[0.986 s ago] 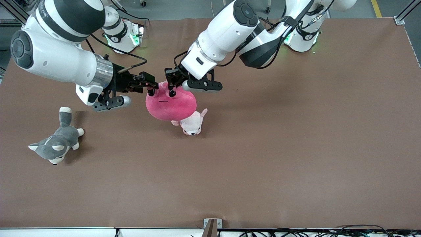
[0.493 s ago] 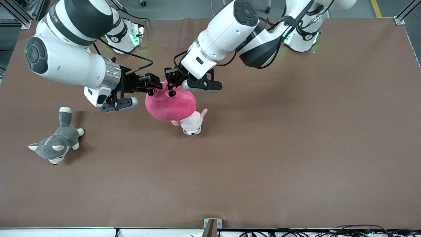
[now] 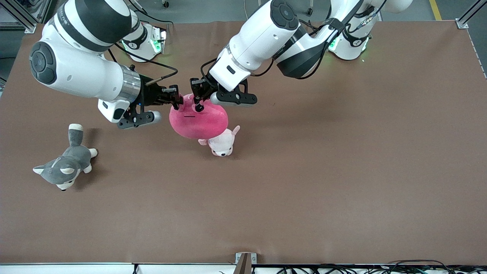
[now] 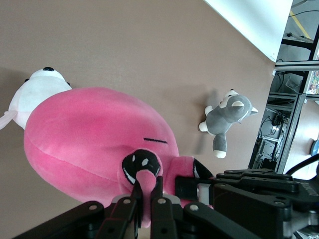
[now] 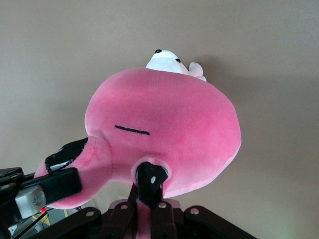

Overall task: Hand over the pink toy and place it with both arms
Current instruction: 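Reach the right gripper to the pig's other ear and close it, then open the left gripper and carry the pig away with the right gripper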

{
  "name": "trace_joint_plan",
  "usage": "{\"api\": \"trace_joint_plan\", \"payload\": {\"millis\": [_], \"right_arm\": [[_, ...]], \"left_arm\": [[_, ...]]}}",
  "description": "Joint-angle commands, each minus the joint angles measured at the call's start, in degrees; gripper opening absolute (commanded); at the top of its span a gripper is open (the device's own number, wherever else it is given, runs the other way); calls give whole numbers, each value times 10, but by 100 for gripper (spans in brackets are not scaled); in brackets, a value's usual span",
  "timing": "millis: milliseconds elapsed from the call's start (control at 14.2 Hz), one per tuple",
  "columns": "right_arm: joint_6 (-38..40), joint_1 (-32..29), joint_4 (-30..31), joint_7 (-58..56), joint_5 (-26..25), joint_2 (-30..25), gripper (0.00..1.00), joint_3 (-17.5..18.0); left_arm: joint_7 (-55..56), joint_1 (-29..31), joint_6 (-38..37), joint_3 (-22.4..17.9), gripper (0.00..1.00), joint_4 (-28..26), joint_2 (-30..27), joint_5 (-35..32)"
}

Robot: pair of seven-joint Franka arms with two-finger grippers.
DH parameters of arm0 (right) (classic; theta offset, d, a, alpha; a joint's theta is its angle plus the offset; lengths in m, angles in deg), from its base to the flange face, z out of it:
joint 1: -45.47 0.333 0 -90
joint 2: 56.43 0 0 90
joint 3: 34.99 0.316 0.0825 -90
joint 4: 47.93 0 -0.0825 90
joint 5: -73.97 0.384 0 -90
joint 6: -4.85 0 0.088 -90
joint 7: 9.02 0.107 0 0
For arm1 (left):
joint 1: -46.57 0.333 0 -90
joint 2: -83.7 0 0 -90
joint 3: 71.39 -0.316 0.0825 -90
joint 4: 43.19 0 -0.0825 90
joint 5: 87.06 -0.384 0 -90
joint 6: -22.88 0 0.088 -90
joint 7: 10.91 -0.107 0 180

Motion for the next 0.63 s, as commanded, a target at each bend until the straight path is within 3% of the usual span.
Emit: {"api": "trace_joint_plan", "payload": {"millis": [0, 70, 141, 352, 563], "right_arm": [[6, -5, -5, 1, 0, -6, 0, -2], [11, -11, -6, 2, -1, -6, 0, -3], [27, -21, -7, 3, -3, -10, 0, -3], [93, -109, -15, -37, -7, -12, 0, -4], [96, -210, -13, -193, -4, -5, 0, -4]], "left_arm": [[1, -5, -8, -5, 34, 10, -4, -4], [0, -5, -8, -6, 78, 10, -4, -15], [1, -6, -8, -5, 100, 10, -5, -35], [0, 1, -8, 0, 100, 8, -18, -63], [-11, 8, -51, -5, 100, 7, -45, -63]]}}
